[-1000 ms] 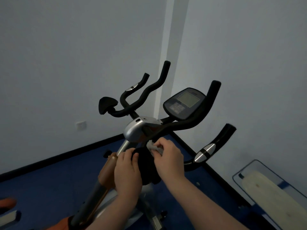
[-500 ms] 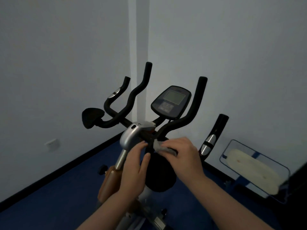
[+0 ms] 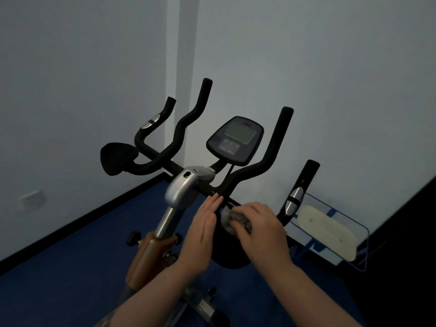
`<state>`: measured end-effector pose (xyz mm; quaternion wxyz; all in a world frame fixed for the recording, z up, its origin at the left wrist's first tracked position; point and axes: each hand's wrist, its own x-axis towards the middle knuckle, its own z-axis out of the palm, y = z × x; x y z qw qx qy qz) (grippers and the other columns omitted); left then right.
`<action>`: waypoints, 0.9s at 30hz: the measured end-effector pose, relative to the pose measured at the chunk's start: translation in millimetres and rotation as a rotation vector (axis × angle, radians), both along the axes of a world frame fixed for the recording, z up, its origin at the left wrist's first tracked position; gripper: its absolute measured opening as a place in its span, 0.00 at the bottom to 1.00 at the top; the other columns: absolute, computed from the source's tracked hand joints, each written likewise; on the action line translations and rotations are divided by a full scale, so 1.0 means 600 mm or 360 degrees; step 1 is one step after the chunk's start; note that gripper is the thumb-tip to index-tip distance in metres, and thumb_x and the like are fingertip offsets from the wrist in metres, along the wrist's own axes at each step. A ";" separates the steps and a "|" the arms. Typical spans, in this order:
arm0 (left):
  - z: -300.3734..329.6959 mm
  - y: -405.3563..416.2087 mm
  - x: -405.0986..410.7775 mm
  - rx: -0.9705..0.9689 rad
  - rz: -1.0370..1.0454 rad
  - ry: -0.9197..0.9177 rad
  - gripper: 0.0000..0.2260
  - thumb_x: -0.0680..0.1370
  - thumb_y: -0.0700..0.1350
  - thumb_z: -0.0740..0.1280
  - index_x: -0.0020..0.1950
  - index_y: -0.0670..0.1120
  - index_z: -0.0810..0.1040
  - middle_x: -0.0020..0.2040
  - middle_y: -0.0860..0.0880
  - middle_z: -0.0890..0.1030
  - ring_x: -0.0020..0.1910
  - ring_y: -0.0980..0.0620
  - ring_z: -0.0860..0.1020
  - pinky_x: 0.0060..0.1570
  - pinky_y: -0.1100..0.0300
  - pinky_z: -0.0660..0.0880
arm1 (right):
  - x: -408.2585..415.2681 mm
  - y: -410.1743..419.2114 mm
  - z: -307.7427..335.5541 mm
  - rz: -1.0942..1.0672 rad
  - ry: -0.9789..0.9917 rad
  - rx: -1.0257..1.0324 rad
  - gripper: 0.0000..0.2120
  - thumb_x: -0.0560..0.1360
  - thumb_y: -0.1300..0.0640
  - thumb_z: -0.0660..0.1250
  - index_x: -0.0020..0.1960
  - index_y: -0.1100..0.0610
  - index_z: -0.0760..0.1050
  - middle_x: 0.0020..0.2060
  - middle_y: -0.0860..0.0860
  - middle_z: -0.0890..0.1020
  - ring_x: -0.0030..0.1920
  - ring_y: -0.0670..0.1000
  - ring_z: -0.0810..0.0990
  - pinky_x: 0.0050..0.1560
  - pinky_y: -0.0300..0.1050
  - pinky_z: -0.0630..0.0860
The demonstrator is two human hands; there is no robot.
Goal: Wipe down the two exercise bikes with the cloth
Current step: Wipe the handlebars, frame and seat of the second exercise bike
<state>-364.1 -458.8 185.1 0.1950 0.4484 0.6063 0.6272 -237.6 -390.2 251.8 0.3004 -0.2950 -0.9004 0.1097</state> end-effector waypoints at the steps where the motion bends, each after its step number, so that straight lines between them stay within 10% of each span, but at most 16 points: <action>1: 0.000 0.000 0.000 -0.0012 -0.0023 -0.0011 0.18 0.81 0.51 0.50 0.71 0.57 0.64 0.75 0.58 0.62 0.75 0.64 0.57 0.76 0.58 0.54 | -0.005 -0.006 -0.002 -0.0052 -0.0001 0.0057 0.11 0.70 0.59 0.75 0.52 0.54 0.82 0.47 0.47 0.80 0.50 0.47 0.76 0.49 0.36 0.71; 21: 0.044 0.037 -0.006 -0.0122 0.0276 0.0250 0.16 0.81 0.37 0.57 0.66 0.48 0.75 0.69 0.53 0.73 0.69 0.61 0.67 0.67 0.65 0.63 | 0.049 -0.025 -0.035 0.0311 -0.0236 0.0407 0.12 0.67 0.54 0.75 0.49 0.47 0.79 0.45 0.41 0.78 0.47 0.42 0.73 0.48 0.36 0.66; 27: 0.040 0.035 -0.008 -0.0079 0.0348 0.0270 0.18 0.79 0.34 0.57 0.62 0.48 0.78 0.66 0.54 0.75 0.67 0.60 0.70 0.67 0.61 0.67 | 0.010 0.002 -0.020 0.0147 0.0036 0.0004 0.11 0.68 0.60 0.77 0.50 0.53 0.83 0.50 0.45 0.80 0.54 0.44 0.75 0.56 0.32 0.71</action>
